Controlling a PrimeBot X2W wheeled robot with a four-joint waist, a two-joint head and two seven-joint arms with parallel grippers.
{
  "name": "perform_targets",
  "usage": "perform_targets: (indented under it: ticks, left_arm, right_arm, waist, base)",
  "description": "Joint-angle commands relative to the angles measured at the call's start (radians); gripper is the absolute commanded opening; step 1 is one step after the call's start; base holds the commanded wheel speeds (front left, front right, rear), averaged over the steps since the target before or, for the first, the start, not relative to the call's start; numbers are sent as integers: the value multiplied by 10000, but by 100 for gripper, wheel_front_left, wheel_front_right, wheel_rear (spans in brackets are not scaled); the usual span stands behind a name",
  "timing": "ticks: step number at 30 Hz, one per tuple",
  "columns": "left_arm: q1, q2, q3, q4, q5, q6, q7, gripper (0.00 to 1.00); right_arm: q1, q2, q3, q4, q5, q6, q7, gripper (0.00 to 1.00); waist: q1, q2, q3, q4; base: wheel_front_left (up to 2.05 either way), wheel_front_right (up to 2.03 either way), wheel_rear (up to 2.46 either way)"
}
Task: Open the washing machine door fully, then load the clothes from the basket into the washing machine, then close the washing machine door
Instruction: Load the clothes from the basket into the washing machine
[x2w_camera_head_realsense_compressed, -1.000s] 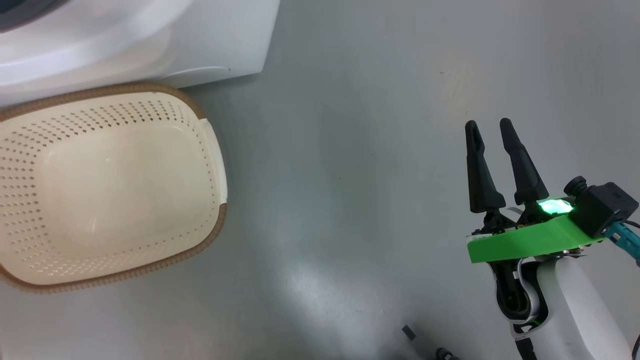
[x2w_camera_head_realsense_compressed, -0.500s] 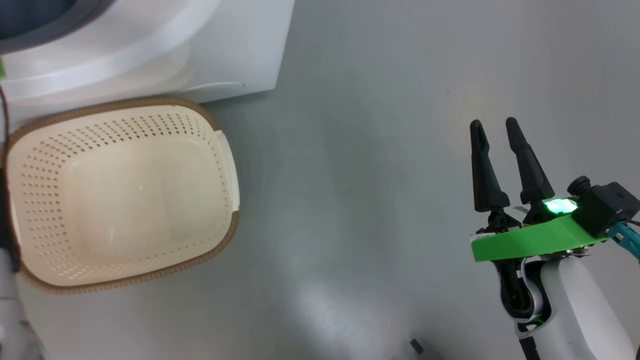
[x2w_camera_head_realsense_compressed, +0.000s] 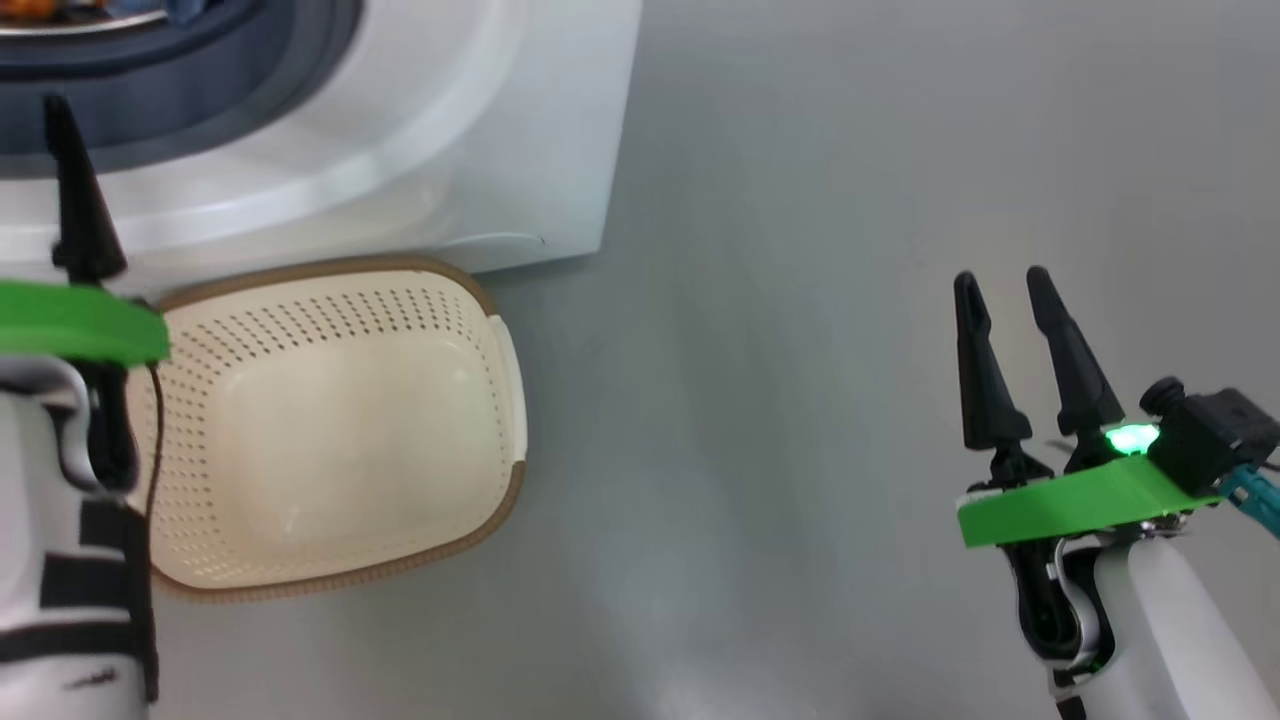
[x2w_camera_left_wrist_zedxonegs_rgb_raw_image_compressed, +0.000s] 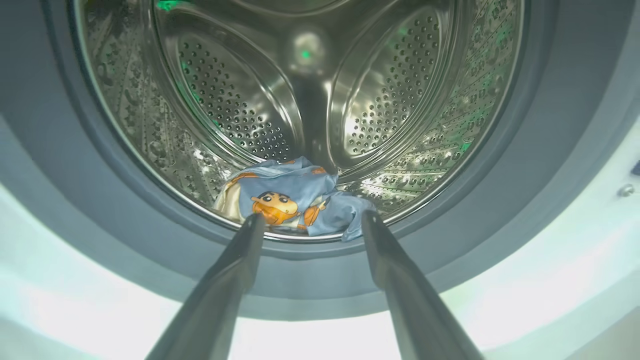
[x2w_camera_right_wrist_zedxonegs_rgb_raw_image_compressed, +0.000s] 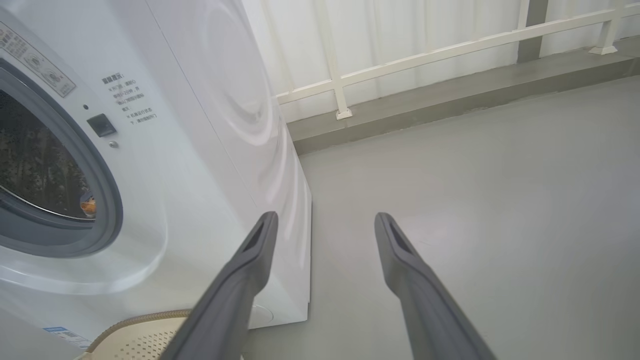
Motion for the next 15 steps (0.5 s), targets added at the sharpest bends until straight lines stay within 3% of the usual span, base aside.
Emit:
perform_targets:
  ticks: [1,15]
  left_arm:
    - [502,342,248,-405,83,6,-51,100]
    - [3018,-242,169,-1248,223,6,-51,100]
  right_arm:
    - [360,-96,148,-161,-63,56,-49,100]
    - [1303,-599,-36,33,7,56,-49,100]
  waist:
    - [0,0,-533,305]
    - [0,0,-2104,1078]
  base:
    - [0,0,0]
    - [0,0,0]
